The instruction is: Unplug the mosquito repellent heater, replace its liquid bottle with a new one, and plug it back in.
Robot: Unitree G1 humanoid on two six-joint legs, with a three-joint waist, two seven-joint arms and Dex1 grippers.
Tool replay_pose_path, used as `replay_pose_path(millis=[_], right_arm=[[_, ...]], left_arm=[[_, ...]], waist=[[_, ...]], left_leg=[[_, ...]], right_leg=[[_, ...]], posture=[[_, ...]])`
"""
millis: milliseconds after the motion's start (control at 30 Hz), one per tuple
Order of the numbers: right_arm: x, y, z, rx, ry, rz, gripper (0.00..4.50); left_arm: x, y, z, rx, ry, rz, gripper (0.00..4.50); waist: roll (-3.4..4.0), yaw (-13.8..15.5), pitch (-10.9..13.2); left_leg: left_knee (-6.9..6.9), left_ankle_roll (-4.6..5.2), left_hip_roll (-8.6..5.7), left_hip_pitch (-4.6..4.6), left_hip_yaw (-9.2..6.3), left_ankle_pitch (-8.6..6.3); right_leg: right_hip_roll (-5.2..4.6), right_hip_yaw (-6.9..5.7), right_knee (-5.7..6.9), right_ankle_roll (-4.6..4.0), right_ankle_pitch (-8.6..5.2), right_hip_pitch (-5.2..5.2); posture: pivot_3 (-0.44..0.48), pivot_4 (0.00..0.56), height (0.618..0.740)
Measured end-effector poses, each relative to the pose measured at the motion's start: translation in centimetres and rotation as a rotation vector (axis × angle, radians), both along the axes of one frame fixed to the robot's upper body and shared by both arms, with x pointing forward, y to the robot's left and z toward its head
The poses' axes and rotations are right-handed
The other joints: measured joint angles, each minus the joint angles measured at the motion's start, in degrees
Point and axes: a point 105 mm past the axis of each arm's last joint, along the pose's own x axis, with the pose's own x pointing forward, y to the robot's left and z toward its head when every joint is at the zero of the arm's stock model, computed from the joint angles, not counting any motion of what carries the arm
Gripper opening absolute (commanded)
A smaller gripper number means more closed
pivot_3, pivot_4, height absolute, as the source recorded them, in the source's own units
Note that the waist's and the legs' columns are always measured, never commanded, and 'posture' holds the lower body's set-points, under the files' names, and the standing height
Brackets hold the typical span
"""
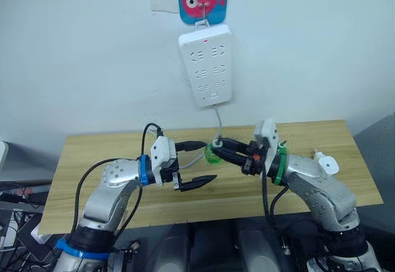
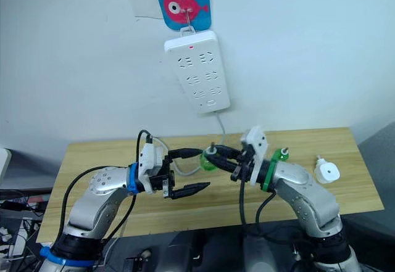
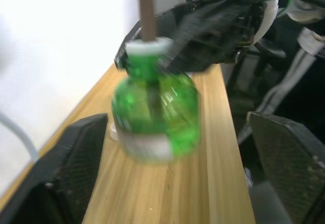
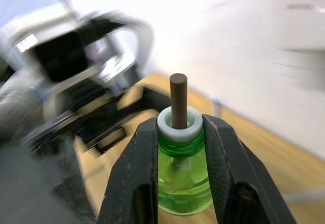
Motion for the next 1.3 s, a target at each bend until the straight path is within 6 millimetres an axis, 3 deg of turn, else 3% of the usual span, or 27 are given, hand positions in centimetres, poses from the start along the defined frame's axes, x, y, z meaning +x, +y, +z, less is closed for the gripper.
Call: replay_pose_path(millis=[133, 400, 567, 867, 1300], right_arm=[[0.6, -1.4, 0.1, 0.213, 0.221, -0.133, 0.86], [-0.1, -1.3, 0.0, 0.438, 0.507, -0.168, 0.86], [0.1, -1.8, 0.4, 0.476, 0.561, -0.18, 0.86], [-0.3, -1.4, 1.2, 0.494, 0.592, -0.115, 0.86], [-0.5, -0.8, 1.2, 0.505, 0.617, -0.103, 0.86]], left_arm=[[-0.5, -1.0, 0.7, -0.078, -0.063, 0.079, 4.5], [0.2, -3.1, 1.4, -0.168, -0.172, 0.238, 4.5], [0.8, -4.3, 1.0, -0.178, -0.185, 0.267, 4.5], [1.8, -4.4, 1.1, -0.182, -0.215, 0.286, 4.5], [1.7, -5.2, 1.8, -0.208, -0.243, 0.26, 4.5]], waist=[[0.02, 0.2, -0.2], [0.09, 0.1, -0.6], [0.09, 0.1, -0.6], [0.09, -0.1, -0.7], [0.09, -0.1, -0.7]], left_leg=[[-0.02, 0.03, -0.03, 0.0, 0.02, -0.01], [-0.02, 0.07, -0.05, 0.01, 0.15, -0.03], [0.0, 0.09, -0.07, 0.01, 0.23, -0.03], [0.01, 0.1, -0.06, 0.01, 0.25, -0.03], [0.01, 0.1, -0.05, 0.01, 0.24, -0.03]], right_leg=[[-0.04, 0.01, 0.01, 0.0, 0.0, 0.01], [0.11, -0.08, 0.08, 0.01, -0.01, 0.01], [0.21, -0.08, 0.09, 0.03, -0.01, 0.01], [0.23, -0.08, 0.09, 0.03, -0.02, 0.01], [0.22, -0.07, 0.09, 0.03, -0.02, 0.01]], posture=[[-0.063, 0.248, 0.74], [-0.058, 0.259, 0.74], [-0.056, 0.26, 0.74], [-0.07, 0.261, 0.74], [-0.074, 0.265, 0.74]])
